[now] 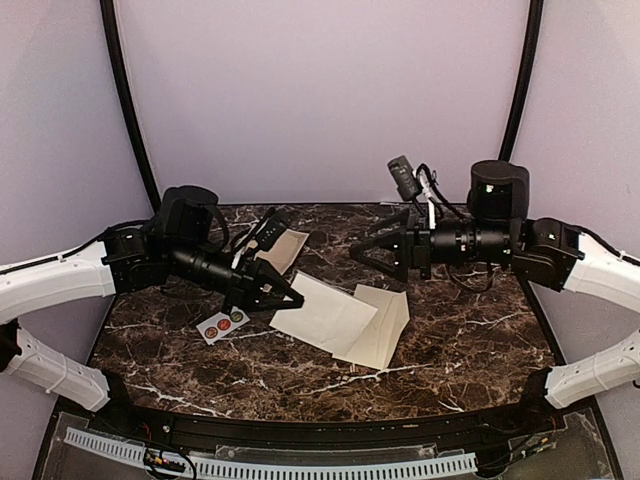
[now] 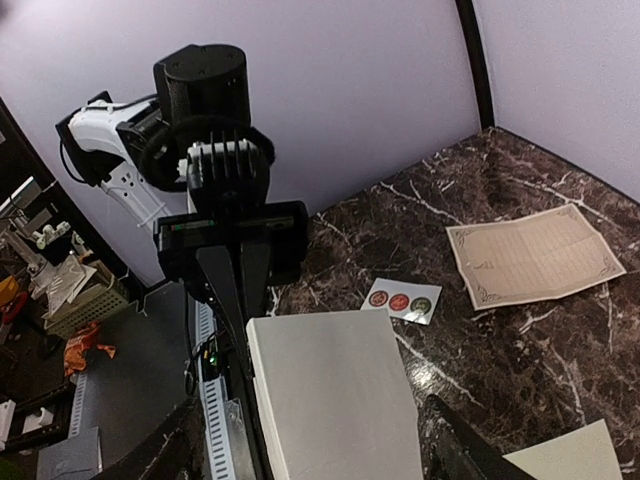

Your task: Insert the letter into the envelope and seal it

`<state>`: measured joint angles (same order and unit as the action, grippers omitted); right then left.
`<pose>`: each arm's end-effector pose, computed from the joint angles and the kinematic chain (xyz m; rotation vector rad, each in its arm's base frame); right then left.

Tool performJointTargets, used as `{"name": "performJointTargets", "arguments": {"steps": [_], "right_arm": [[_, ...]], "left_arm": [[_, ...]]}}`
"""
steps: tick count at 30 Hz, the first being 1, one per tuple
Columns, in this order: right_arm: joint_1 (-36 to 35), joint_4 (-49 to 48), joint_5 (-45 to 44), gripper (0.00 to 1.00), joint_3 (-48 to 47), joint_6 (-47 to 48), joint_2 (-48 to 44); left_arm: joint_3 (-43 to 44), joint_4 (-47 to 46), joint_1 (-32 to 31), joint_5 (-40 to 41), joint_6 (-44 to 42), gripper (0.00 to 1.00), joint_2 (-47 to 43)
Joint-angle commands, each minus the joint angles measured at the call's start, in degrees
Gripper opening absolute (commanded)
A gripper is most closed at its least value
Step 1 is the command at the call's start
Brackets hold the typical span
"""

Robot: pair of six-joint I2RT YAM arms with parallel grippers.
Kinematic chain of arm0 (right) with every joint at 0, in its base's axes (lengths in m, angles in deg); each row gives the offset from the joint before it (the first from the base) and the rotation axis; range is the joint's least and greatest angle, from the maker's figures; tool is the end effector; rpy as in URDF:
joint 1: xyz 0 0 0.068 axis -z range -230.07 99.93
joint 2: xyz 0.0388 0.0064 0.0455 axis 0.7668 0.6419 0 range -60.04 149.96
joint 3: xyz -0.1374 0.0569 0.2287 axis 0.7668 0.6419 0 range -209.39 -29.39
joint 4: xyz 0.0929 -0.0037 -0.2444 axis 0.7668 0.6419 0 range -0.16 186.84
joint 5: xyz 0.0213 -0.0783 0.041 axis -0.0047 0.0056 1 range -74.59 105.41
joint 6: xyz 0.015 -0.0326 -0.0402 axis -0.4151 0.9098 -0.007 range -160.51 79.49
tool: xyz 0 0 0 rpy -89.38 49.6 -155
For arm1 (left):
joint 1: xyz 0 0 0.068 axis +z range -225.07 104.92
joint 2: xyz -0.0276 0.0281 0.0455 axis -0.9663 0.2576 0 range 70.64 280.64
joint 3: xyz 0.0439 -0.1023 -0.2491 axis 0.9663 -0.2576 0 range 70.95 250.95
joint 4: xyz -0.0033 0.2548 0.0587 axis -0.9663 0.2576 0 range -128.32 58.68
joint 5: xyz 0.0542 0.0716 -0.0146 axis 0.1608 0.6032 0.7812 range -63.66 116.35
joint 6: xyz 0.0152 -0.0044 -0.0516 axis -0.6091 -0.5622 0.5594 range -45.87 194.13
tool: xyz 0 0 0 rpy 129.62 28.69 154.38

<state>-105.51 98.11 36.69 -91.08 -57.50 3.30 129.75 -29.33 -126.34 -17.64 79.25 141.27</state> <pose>0.1333 0.2163 0.3839 -0.8995 1.6775 1.2186 0.1545 -0.2322 0.3356 1.3014 1.6281 -1.3689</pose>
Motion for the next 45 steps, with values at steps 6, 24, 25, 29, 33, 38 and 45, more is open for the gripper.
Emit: {"name": "performJointTargets", "arguments": {"steps": [6,24,25,29,33,38,45], "right_arm": [[-4.04,10.57,6.44,0.58,-4.64,4.41,7.33],[-5.53,10.54,7.51,0.35,-3.62,3.96,9.83],[-5.67,10.59,7.49,0.3,-3.61,3.94,9.92],[-5.71,10.2,6.9,0.09,-3.39,4.06,9.47],[-5.71,9.37,6.83,0.0,-2.93,4.16,8.41],[-5.7,9.94,7.46,0.0,-2.53,4.29,7.69],[-5.67,11.4,10.83,0.0,-3.81,4.68,8.12]], "left_arm": [[1.59,2.74,0.2,-3.23,-1.22,0.0,-0.41],[0.73,-0.58,0.2,-1.6,1.15,0.0,-0.48],[0.67,-0.74,0.2,-1.64,1.37,0.0,-0.49],[0.29,-1.1,0.2,-1.31,1.51,0.0,-0.66],[0.07,-0.88,0.2,0.35,1.75,0.01,-1.15],[0.64,2.29,0.56,8.19,-0.37,0.5,-4.2],[3.37,7.97,1.2,16.27,-3.35,0.78,-6.09]]}}
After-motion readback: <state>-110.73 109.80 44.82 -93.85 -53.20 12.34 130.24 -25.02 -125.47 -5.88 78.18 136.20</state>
